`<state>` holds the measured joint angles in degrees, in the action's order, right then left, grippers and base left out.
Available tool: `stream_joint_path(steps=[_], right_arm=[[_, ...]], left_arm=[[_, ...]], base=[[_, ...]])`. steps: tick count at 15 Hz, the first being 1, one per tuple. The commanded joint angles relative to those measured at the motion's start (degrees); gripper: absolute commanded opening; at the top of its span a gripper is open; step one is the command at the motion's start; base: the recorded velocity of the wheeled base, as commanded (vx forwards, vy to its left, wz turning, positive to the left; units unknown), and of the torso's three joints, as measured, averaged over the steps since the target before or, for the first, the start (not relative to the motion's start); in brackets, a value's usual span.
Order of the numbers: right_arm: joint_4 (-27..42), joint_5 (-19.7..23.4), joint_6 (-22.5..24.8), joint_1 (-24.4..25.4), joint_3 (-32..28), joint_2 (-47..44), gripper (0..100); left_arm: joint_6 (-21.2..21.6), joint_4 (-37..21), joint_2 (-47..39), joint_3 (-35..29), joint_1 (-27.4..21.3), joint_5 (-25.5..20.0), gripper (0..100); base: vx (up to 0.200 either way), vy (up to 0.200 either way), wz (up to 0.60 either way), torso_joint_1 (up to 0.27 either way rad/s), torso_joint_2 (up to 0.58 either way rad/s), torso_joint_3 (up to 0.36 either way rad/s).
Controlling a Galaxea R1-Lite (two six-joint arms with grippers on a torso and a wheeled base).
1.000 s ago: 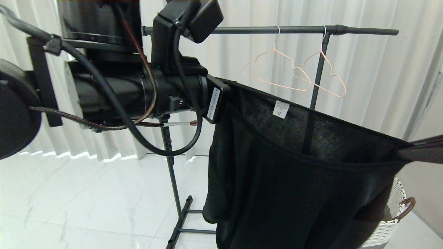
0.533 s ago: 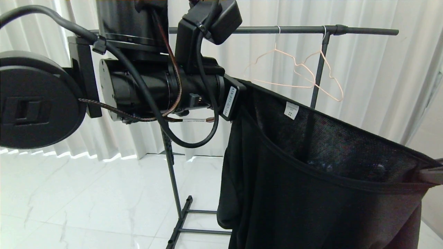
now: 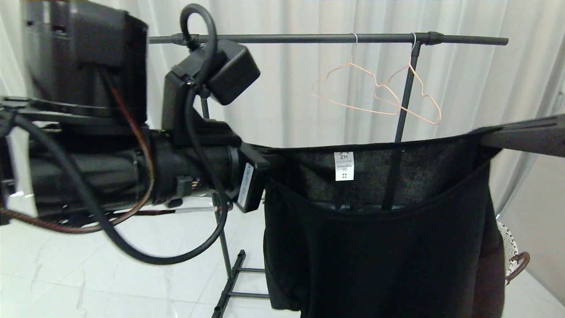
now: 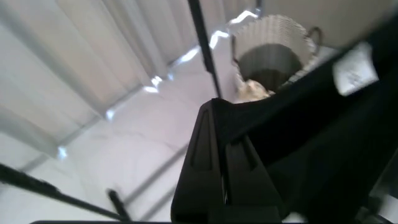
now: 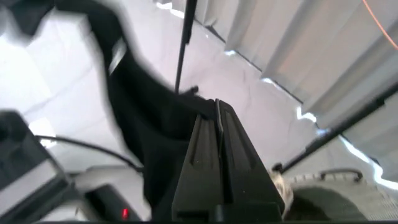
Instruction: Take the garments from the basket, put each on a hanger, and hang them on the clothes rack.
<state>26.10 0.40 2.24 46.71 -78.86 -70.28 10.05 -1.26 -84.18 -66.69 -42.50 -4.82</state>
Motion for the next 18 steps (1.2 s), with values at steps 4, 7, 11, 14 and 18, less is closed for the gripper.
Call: stream_joint_path(steps=[4,7,11,14,18], right_arm=[[-7.6,1.4,0.1,-0.9,-4.2,-12.4,0],[-7.6,1.6,0.1,-0.9,-4.1,-12.7,0],[-7.5,1.4,-4.1,-1.0,-1.6,-9.1,0],[-7.1,1.4,-7.5,-1.0,7.3,-1.1,0],[-1.5,-1.4,-8.0,-0.7,11.4,5.2,0]], left_arm=[[-6.4,-3.1,10.2,7.7,-11.3,6.7,0],[-6.4,-3.1,10.0,7.9,-14.5,8.9,0],[-5.8,-3.1,8.8,7.3,-13.2,9.1,0],[-3.9,-2.7,6.1,5.7,-8.7,9.0,0],[-3.3,-1.2,1.5,2.4,-7.5,8.9,0]], base=[[0.0,0.0,0.0,0.0,0.0,0.0],[0.0,0.0,0.0,0.0,0.0,0.0],[0.0,0.0,0.0,0.0,0.0,0.0],[0.0,0.0,0.0,0.0,0.0,0.0],[0.0,0.0,0.0,0.0,0.0,0.0]])
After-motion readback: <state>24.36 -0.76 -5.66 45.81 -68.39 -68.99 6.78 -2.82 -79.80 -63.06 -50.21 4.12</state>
